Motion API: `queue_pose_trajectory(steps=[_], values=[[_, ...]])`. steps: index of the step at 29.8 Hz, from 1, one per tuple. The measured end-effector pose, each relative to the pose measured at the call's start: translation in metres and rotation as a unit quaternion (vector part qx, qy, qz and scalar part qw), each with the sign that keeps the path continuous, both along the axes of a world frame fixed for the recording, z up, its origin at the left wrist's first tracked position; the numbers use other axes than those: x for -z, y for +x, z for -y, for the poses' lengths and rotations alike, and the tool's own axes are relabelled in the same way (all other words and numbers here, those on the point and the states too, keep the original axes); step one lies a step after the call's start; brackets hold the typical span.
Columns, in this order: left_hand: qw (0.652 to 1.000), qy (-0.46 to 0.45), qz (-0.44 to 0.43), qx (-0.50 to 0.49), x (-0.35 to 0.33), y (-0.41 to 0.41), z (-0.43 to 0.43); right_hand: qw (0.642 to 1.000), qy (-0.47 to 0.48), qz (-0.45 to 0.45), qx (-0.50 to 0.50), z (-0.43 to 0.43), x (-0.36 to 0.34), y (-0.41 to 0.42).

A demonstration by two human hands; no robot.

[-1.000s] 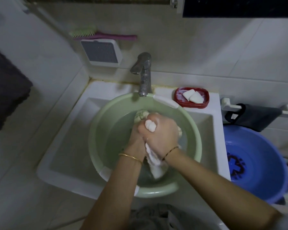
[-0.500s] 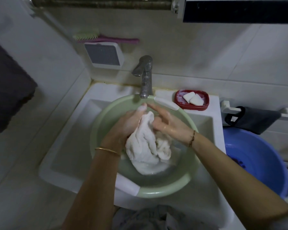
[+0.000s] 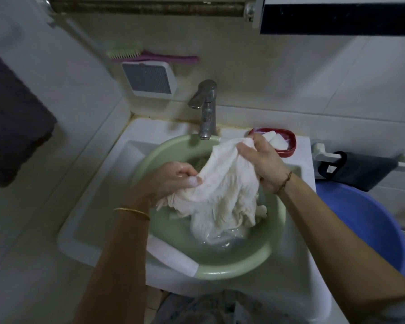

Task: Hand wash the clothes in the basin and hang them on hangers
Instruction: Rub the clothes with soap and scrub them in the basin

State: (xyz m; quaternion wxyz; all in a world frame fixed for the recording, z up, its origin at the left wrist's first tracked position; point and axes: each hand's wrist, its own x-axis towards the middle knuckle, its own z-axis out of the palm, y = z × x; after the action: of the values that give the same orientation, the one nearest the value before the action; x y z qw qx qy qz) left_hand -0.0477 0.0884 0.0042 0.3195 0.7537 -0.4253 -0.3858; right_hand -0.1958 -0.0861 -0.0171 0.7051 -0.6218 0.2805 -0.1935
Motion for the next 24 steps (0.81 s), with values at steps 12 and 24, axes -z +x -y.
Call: queue_pose_trajectory(steps=[12, 24], values=[[0.935, -0.094, 0.126, -0.319, 0.025, -0.022, 0.044, 0.991, 0.127, 0.006, 0.031, -0.01, -0.016, 0.013], [0.903, -0.148, -0.26, -0.307, 0.061, -0.064, 0.036, 0.988, 0.076, 0.044, 0.126, 0.006, -0.023, 0.015]])
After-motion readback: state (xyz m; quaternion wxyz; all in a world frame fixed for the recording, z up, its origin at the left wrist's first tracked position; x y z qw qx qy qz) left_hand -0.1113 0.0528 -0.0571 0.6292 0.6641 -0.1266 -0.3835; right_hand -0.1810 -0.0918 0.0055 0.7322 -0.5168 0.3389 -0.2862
